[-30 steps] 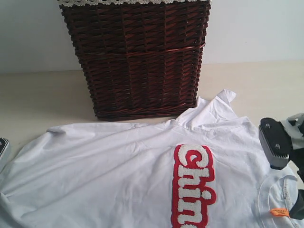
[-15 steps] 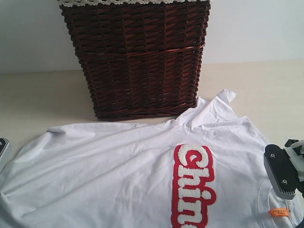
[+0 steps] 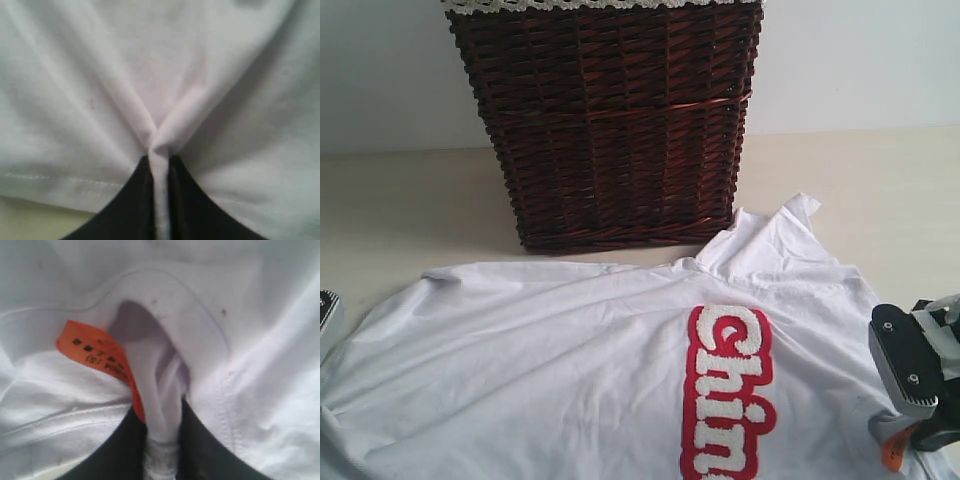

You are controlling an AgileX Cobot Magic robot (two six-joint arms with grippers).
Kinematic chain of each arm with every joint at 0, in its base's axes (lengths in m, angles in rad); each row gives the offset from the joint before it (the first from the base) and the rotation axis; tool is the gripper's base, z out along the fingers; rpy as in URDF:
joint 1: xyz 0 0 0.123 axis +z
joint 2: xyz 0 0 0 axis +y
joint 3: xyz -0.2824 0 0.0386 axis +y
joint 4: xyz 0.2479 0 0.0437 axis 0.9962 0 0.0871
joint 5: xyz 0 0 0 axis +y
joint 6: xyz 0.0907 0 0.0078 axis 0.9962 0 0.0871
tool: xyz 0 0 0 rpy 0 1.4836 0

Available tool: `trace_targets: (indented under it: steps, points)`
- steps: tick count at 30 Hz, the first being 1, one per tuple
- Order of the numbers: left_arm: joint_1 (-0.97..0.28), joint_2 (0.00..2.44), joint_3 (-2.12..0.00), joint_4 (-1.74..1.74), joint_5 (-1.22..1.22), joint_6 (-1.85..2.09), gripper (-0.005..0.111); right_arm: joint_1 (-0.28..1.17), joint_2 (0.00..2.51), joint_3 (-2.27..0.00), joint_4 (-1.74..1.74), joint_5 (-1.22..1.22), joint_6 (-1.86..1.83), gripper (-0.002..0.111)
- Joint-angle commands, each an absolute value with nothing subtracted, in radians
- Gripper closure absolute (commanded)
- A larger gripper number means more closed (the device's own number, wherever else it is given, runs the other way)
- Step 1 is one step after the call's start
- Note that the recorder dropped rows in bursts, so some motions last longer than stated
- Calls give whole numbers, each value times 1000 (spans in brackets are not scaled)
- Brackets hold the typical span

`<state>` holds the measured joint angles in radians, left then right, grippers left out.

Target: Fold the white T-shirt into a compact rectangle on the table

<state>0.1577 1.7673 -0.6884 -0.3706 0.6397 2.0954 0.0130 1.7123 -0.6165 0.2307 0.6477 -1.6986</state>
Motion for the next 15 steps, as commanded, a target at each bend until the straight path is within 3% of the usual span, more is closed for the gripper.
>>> trace_targets:
  steps: [1,15]
  points:
    - [151,1811,-652,-353,635,2090,107,12,1779,-583,201,607,-1695,108]
    - [151,1811,-652,-353,635,2090,107,12,1779,-583,203,607,-1578,108]
